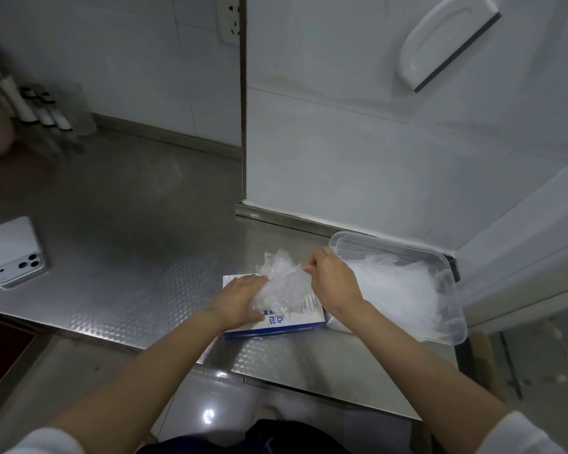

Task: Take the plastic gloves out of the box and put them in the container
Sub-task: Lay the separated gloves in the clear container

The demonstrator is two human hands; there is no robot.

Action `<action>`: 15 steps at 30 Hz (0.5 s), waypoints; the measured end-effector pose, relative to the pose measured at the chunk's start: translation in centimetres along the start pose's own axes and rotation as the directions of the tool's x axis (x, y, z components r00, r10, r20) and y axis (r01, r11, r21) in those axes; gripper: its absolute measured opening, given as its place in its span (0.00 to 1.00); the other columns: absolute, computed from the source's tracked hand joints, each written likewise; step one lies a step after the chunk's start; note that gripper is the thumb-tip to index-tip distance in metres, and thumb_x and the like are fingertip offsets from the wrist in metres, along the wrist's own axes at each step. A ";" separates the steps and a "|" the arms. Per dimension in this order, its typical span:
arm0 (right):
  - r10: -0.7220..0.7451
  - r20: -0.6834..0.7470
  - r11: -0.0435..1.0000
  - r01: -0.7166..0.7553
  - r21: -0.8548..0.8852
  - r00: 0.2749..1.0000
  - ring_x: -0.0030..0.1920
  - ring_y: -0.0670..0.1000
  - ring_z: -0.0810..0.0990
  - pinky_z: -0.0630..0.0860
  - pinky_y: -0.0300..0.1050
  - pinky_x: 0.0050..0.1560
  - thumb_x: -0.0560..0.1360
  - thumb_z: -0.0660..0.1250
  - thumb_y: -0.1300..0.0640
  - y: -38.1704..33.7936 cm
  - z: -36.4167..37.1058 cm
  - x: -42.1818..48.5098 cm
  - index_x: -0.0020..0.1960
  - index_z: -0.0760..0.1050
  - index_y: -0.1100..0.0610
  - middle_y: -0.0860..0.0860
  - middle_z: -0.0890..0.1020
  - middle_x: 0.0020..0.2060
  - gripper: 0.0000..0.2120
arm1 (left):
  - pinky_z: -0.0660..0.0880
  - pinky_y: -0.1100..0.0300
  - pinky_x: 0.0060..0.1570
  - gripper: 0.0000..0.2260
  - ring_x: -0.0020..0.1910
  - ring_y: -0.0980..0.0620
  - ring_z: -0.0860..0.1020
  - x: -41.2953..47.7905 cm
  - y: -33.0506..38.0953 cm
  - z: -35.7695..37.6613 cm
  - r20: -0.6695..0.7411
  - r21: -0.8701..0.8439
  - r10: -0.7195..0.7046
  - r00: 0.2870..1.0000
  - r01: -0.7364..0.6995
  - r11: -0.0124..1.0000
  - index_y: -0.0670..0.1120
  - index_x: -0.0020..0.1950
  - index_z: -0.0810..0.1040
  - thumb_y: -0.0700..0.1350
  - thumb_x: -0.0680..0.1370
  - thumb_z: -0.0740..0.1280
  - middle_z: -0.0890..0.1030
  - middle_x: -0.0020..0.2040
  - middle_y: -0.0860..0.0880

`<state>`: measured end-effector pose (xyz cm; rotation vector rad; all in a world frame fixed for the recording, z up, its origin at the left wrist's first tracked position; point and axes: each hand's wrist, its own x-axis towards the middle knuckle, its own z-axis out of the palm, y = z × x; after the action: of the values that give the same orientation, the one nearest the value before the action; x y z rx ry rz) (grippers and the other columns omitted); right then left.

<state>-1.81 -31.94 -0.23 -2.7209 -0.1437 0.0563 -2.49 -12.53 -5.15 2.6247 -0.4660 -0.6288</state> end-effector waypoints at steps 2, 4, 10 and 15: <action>-0.042 0.015 0.999 0.042 -0.013 0.999 0.50 0.54 0.75 0.68 0.44 0.44 0.80 0.58 0.58 0.1 0.1 -0.3 0.51 0.74 0.59 0.52 0.75 0.51 0.07 | 0.53 0.61 0.71 0.36 0.75 0.51 0.57 0.1 0.1 -0.1 0.016 -0.001 -0.001 1.000 0.001 1.000 0.48 0.76 0.56 0.49 0.74 0.71 0.59 0.76 0.49; -0.108 0.061 0.993 0.110 -0.032 0.992 0.54 0.52 0.73 0.69 0.43 0.48 0.80 0.61 0.56 0.1 0.1 -0.7 0.56 0.73 0.58 0.51 0.74 0.53 0.09 | 0.55 0.58 0.71 0.38 0.74 0.50 0.59 0.2 0.0 -0.2 0.032 -0.012 0.014 0.999 -0.014 1.000 0.49 0.76 0.55 0.50 0.72 0.73 0.59 0.76 0.50; -0.064 0.123 0.995 0.055 0.078 0.990 0.49 0.52 0.79 0.75 0.47 0.48 0.77 0.64 0.58 -0.1 0.2 -0.6 0.55 0.75 0.58 0.52 0.82 0.49 0.08 | 0.64 0.53 0.67 0.28 0.66 0.54 0.66 -0.3 1.9 -0.5 -0.271 -0.198 0.094 0.958 -0.151 0.969 0.56 0.71 0.64 0.54 0.73 0.70 0.67 0.68 0.56; -0.088 0.145 0.989 0.069 0.132 0.985 0.44 0.52 0.80 0.75 0.47 0.46 0.78 0.62 0.56 -0.6 0.2 -0.9 0.50 0.78 0.58 0.54 0.83 0.43 0.08 | 0.65 0.51 0.62 0.14 0.61 0.54 0.71 1.1 2.7 0.0 -0.345 -0.183 0.059 0.937 -0.129 0.975 0.51 0.61 0.77 0.52 0.77 0.67 0.76 0.59 0.55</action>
<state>-2.78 -31.42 -0.19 -2.5800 -0.2813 0.2407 -2.19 -15.26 -4.36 2.4296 -0.3948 -0.1742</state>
